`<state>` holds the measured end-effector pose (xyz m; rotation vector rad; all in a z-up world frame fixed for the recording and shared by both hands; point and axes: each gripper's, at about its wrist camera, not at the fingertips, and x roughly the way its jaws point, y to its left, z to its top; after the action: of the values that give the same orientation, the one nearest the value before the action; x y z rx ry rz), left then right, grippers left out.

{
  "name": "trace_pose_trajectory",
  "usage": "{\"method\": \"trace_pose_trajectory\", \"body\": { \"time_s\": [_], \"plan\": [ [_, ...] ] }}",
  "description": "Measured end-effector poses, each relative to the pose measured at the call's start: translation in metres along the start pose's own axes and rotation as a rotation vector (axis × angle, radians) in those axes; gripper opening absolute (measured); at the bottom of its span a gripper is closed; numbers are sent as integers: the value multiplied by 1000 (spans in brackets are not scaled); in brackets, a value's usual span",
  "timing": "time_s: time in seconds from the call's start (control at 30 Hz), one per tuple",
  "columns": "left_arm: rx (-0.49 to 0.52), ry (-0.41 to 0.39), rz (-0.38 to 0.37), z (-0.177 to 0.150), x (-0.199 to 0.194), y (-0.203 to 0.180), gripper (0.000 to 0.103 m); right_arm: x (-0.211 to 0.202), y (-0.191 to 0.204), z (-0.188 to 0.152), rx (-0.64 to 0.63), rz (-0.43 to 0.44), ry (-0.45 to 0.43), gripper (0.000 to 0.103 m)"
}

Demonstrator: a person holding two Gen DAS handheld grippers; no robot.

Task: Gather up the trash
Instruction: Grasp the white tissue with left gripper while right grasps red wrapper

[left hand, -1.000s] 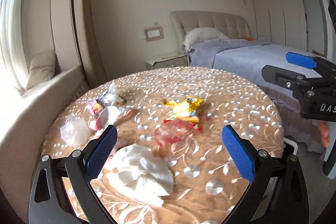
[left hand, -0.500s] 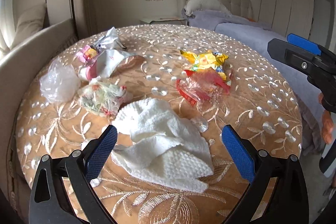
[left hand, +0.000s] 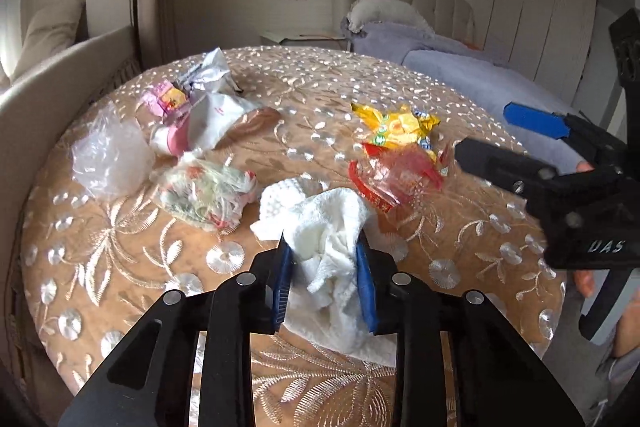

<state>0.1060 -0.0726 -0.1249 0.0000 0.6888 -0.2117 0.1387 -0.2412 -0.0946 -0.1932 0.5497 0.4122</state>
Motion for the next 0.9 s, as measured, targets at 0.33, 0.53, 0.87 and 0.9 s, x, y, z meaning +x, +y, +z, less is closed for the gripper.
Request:
{"method": "trace_pose_trajectory", "body": {
  "time_s": [0.33, 0.53, 0.87, 0.9],
  "plan": [
    [30, -107, 62, 14, -30, 10, 25, 46, 34, 4, -104, -5, 135, 85],
    [2, -106, 61, 17, -31, 22, 25, 71, 36, 1, -81, 11, 245, 43],
    [14, -114, 45, 16, -32, 15, 25, 39, 25, 8, -14, -8, 160, 20],
    [16, -115, 39, 17, -32, 13, 25, 31, 23, 10, -6, -14, 140, 20]
  ]
}}
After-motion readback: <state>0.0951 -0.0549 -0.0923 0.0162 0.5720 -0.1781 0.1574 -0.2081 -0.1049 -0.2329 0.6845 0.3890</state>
